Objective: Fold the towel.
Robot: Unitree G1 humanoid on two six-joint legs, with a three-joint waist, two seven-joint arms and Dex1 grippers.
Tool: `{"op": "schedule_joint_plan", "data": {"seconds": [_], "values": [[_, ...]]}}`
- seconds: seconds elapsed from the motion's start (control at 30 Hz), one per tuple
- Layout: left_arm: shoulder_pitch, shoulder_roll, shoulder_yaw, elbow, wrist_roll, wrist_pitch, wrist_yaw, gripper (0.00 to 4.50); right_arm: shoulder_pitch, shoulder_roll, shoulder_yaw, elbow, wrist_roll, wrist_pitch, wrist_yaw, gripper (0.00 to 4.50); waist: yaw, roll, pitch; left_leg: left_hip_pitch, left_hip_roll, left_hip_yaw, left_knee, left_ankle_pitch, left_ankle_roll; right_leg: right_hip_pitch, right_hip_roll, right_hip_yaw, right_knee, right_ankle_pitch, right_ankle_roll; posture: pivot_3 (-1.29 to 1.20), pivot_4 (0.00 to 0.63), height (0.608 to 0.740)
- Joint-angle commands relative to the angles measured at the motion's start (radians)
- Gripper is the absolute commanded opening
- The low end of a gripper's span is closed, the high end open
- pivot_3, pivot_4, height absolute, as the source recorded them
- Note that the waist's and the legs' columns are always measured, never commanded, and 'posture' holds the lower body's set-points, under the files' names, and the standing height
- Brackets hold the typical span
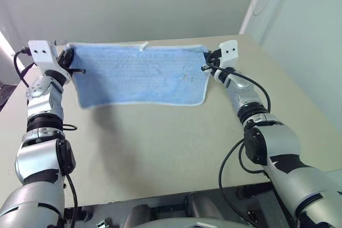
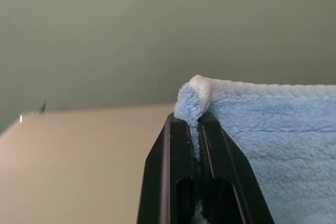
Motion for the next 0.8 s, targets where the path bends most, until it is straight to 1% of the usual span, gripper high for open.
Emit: {"op": "schedule_joint_plan", "data": {"seconds": [0.03,0.1,0.13,0.27,0.37,0.47,0.57,0.7,0.73,0.8], "values": [[-0.019,0.038,0.022,0.006,-0.018,-0.084,-0.104,0.02,0.003,-0.019,-0.040,-0.021,0.029,-0.101,0.044,0.00,-0.001,0.000,0.000,0.000,0.000,0.000,-0.001,0.000,0.000,0.000,0.000,0.000,0.000,0.000,0.000,0.00,0.000,0.740],[0.011,0.046,0.022,-0.003,-0.018,-0.103,-0.146,0.02,0.035,-0.017,-0.046,-0.031,0.038,-0.137,0.085,0.00,-0.001,0.000,0.000,0.000,0.000,0.000,-0.001,-0.001,0.001,0.000,0.000,0.000,0.000,0.000,0.000,0.00,0.000,0.740],[0.061,0.052,0.017,-0.028,-0.016,-0.118,-0.186,0.02,0.069,-0.015,-0.052,-0.045,0.051,-0.157,0.126,0.00,-0.002,0.001,0.000,0.001,0.000,0.000,0.000,-0.003,0.005,0.001,0.000,0.000,0.000,0.000,0.000,0.00,0.000,0.740],[0.257,0.067,0.021,-0.156,-0.044,-0.152,-0.323,0.02,0.181,-0.005,-0.071,-0.110,0.104,-0.206,0.247,0.00,-0.007,0.002,-0.001,0.004,0.001,0.001,0.001,-0.004,0.007,0.003,0.000,0.001,0.002,0.000,0.000,0.00,0.000,0.740],[0.414,0.082,0.059,-0.300,-0.116,-0.080,-0.390,0.02,0.290,0.005,-0.085,-0.224,0.175,-0.209,0.359,0.00,-0.005,0.002,-0.001,0.003,0.001,0.000,0.003,-0.004,0.007,0.002,0.000,0.001,0.005,0.000,0.000,0.00,0.000,0.740],[0.562,0.092,0.094,-0.442,-0.163,-0.019,-0.408,0.02,0.409,-0.006,-0.078,-0.390,0.242,-0.120,0.453,0.00,0.003,0.002,-0.001,0.004,0.001,0.000,0.005,-0.004,0.007,0.002,-0.001,0.001,0.006,0.000,0.000,0.00,0.000,0.740],[0.702,0.092,0.135,-0.592,-0.209,0.053,-0.399,0.02,0.555,-0.032,-0.048,-0.615,0.299,0.021,0.529,0.00,0.009,0.002,-0.001,0.005,0.001,0.000,0.006,-0.004,0.007,0.004,-0.002,0.000,0.010,0.000,-0.001,0.00,0.000,0.740],[0.891,0.082,0.170,-0.772,-0.243,0.135,-0.392,0.02,0.772,-0.117,0.010,-0.943,0.392,0.300,0.632,0.00,0.031,0.002,-0.001,0.007,0.001,0.000,0.006,-0.004,0.007,0.005,-0.002,0.001,0.010,0.000,-0.001,0.00,0.000,0.740],[0.933,0.079,0.178,-0.813,-0.254,0.154,-0.391,0.02,0.820,-0.142,0.019,-1.015,0.413,0.363,0.644,0.00,0.033,0.002,-0.001,0.008,0.001,0.000,0.006,-0.004,0.007,0.005,-0.002,0.001,0.010,0.000,-0.001,0.00,0.000,0.740],[1.011,0.077,0.192,-0.881,-0.274,0.188,-0.395,0.02,0.899,-0.188,0.025,-1.131,0.447,0.496,0.623,0.00,0.041,0.002,-0.001,0.008,0.002,0.000,0.007,-0.004,0.007,0.005,-0.002,0.001,0.011,-0.001,-0.002,0.00,0.000,0.740]]}}
